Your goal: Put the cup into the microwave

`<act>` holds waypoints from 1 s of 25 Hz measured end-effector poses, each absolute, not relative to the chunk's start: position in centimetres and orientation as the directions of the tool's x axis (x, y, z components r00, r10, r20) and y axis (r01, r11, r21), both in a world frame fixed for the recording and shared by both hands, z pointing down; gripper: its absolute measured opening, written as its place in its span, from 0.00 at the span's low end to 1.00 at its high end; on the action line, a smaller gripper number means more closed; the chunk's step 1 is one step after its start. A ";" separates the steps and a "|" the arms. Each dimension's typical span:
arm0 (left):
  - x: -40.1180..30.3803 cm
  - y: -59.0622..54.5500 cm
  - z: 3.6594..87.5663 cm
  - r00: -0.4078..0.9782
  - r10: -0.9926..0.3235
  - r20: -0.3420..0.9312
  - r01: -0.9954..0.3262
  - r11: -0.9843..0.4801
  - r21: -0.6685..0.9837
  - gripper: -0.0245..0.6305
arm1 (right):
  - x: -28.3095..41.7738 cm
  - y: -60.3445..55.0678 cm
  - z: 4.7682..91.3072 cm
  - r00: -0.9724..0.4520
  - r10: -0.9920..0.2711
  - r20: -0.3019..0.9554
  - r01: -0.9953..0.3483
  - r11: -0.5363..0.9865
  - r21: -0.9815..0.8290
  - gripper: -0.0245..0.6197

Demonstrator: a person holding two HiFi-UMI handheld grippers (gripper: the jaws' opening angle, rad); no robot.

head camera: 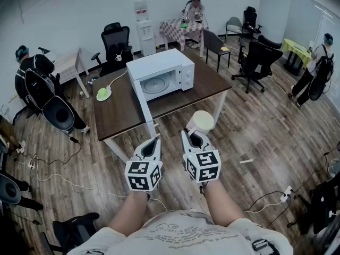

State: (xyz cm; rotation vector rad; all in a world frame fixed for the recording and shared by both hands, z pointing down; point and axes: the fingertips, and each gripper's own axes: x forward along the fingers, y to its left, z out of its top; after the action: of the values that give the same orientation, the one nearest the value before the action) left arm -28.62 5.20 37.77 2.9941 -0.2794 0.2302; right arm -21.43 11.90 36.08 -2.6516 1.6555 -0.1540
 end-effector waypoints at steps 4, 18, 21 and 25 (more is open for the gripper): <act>-27.1 6.1 37.8 0.971 -0.178 0.162 -0.196 -0.975 0.103 0.06 | -20.2 12.4 36.3 0.424 -0.902 0.076 -0.902 -0.428 -0.057 0.08; -23.3 10.1 38.6 0.963 -0.219 0.155 -0.240 -0.961 0.139 0.06 | -17.3 15.6 36.3 0.329 -0.943 0.055 -0.942 -0.331 -0.049 0.08; -22.4 11.5 39.6 0.963 -0.200 0.178 -0.227 -0.963 0.147 0.06 | -17.0 16.4 36.3 0.301 -0.953 0.036 -0.951 -0.302 -0.060 0.08; -20.9 11.8 39.8 0.967 -0.180 0.180 -0.208 -0.967 0.148 0.06 | -16.3 16.6 36.5 0.300 -0.953 0.041 -0.953 -0.302 -0.035 0.08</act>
State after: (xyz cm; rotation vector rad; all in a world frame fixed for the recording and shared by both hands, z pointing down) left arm -20.90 11.77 39.79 2.9505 -0.2928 0.2476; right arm -16.32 16.61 36.54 -2.5304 1.8539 -0.0846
